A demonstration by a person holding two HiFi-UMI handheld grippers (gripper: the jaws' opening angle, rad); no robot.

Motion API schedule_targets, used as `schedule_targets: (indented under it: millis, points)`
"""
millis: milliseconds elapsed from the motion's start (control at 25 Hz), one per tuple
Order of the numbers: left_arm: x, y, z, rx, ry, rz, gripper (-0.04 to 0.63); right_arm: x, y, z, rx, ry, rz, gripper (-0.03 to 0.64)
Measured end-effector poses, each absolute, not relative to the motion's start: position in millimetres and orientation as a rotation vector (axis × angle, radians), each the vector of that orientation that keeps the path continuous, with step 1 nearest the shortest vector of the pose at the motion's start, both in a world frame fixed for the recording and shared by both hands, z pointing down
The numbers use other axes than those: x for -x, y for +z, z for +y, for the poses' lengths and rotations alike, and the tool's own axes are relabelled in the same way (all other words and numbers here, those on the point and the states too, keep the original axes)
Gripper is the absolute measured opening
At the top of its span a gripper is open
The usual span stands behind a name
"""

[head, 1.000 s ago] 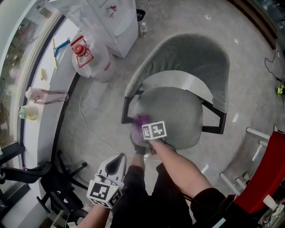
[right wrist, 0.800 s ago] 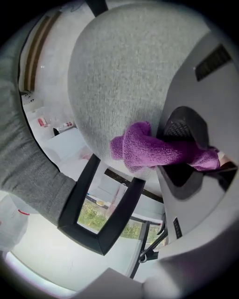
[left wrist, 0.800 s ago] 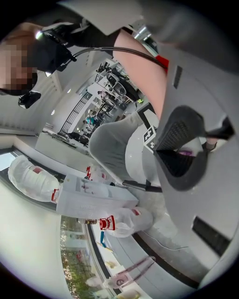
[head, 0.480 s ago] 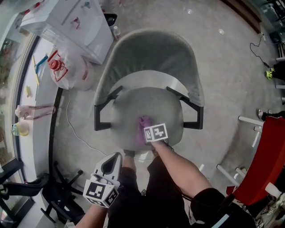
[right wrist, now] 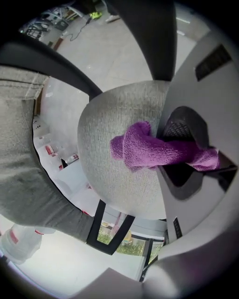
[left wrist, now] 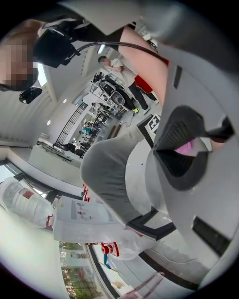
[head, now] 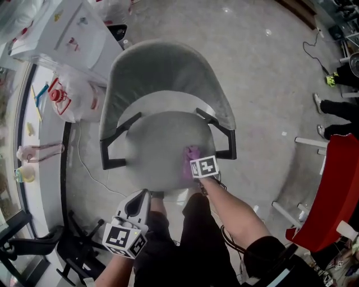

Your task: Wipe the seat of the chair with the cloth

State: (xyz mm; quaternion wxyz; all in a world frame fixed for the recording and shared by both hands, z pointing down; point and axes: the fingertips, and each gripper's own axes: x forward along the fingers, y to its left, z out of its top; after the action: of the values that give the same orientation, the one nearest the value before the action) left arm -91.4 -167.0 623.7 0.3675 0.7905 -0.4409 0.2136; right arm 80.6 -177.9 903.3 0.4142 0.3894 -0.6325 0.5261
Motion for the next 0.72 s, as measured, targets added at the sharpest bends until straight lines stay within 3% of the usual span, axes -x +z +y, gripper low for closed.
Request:
schedule_targets:
  millis: [400,720]
  points:
    - [83.3,624.0,-158.3,-2.047,0.531,-1.089,0.006,-126.9,896.5,-172.3,-1.085,1.191,-1.512,0.069]
    - [131.8,615.0,-150.5,-2.056,0.512,-1.134,0.006,-12.6,862.8,-151.6,-0.906,1.175,-1.724,0.068]
